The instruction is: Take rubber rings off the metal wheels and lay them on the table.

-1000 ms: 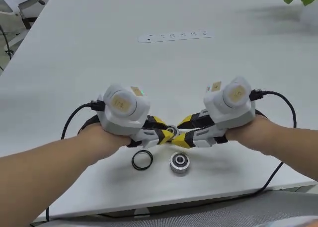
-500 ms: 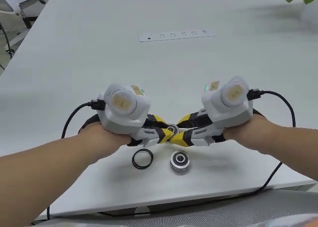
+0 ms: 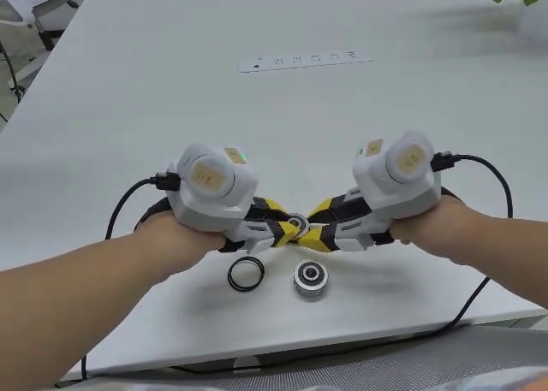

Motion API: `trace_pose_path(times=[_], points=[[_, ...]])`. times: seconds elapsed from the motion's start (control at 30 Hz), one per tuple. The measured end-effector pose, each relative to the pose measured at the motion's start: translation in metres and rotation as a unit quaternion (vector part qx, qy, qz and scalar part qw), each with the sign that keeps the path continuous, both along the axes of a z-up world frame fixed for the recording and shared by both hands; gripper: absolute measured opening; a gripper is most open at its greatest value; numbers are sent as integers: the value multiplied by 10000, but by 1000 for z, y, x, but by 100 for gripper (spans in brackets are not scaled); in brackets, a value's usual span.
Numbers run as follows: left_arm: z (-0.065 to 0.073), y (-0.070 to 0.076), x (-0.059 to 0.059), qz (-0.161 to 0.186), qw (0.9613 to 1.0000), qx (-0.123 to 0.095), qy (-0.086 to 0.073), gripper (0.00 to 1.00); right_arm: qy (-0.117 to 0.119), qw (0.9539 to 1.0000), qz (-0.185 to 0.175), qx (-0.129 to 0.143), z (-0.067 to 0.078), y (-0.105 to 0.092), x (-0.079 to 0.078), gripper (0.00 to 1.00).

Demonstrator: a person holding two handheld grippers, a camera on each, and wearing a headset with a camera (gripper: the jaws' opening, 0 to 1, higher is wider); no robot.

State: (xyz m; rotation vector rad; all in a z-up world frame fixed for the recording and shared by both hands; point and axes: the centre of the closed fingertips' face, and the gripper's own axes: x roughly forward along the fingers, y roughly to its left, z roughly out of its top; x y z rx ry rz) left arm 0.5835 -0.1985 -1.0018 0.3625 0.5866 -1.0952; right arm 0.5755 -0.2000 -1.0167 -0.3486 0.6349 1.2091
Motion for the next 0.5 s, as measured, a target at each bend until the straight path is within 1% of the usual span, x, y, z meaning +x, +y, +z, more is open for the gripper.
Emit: trace_pose_path(times=[0.2,0.5], points=[[0,0,0,4,10000,-4,3,13,30,10000,26,-14,-1,-1,-1,16],[0,0,0,18,10000,-13,6,13,0,10000,75,-29,0,-2,-2,14]])
